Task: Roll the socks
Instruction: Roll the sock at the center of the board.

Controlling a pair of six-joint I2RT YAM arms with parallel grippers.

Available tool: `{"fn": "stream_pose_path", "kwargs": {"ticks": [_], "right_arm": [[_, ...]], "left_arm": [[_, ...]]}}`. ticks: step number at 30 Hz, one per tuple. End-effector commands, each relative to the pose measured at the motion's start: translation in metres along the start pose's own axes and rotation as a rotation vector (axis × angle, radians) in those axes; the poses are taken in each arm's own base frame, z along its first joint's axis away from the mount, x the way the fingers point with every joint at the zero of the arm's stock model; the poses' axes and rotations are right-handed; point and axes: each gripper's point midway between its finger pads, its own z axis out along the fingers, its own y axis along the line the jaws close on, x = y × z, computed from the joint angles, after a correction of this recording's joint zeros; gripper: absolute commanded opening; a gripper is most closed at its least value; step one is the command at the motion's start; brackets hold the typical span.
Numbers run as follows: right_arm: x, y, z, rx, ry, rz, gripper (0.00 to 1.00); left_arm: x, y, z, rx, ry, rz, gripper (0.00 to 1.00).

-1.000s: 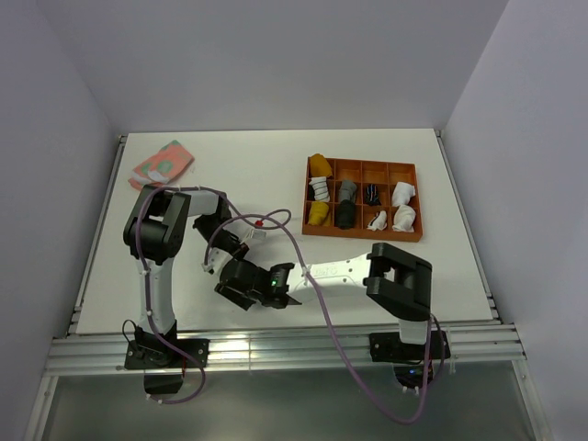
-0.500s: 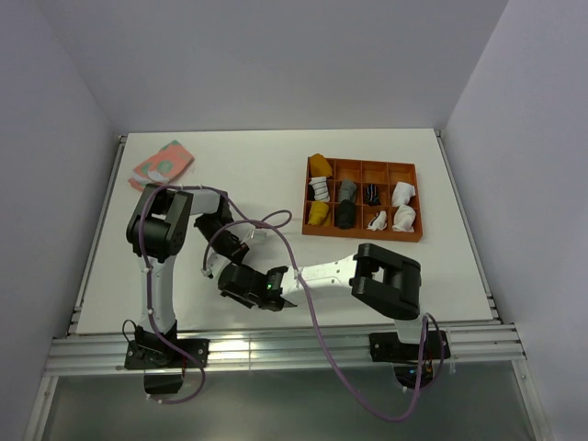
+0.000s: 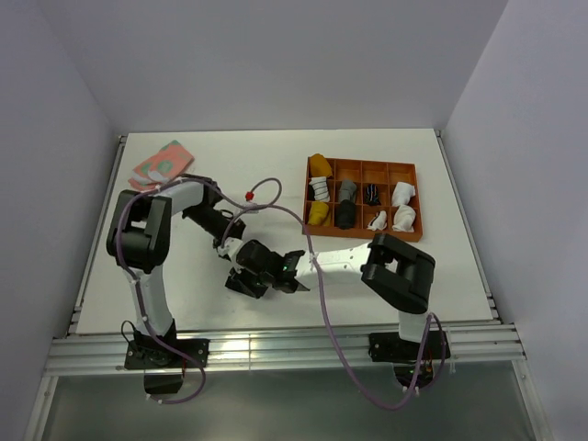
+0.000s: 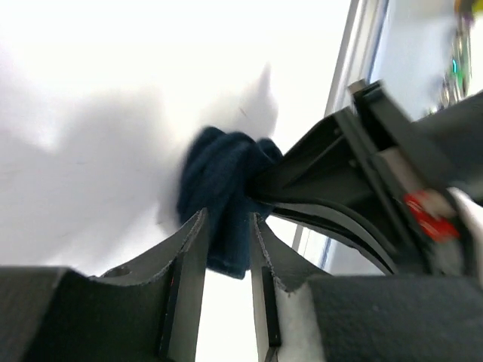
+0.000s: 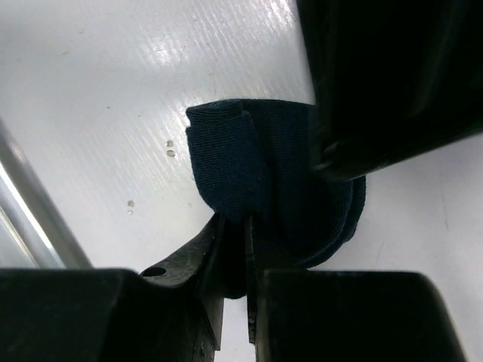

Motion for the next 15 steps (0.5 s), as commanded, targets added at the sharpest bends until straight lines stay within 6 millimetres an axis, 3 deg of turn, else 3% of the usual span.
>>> {"fn": "stream_pose_path", "kwargs": {"ticks": [1,4,5,6,8,9,11,15], "right_arm": [[0.024,0.007,-0.009,-0.126,0.102,0.084,0.13],[0.022,0.002,-0.013,-0.19,0.11,0.15,0.13],[0.023,-0.001,-0.012,-0.196,0.121,0.173,0.13],[0.021,-0.011,-0.012,-0.183,0.128,0.203,0.13],[0.024,-0.009,-0.011,-0.239,0.17,0.236,0.13],[0.019,-0.016,-0.012,-0.236,0.178,0.262,0.13],[0.022,-0.011,-0.01,-0.299,0.223,0.289,0.13],[0.012,-0.005,-0.011,-0.374,0.278,0.358,0.14]], "left_arm": [[-0.042,0.001,-0.027,-0.061,-0.196,0.051,0.33],[-0.052,0.019,-0.053,-0.165,-0.31,0.076,0.31],[-0.047,0.024,-0.057,-0.194,-0.329,0.03,0.31],[-0.054,0.033,-0.076,-0.276,-0.385,0.08,0.3],[-0.045,0.041,-0.084,-0.346,-0.406,0.064,0.31],[-0.048,0.045,-0.099,-0.409,-0.442,0.106,0.31],[-0.037,0.05,-0.1,-0.467,-0.429,0.121,0.31],[-0.03,0.04,-0.108,-0.575,-0.43,0.259,0.35]]}}
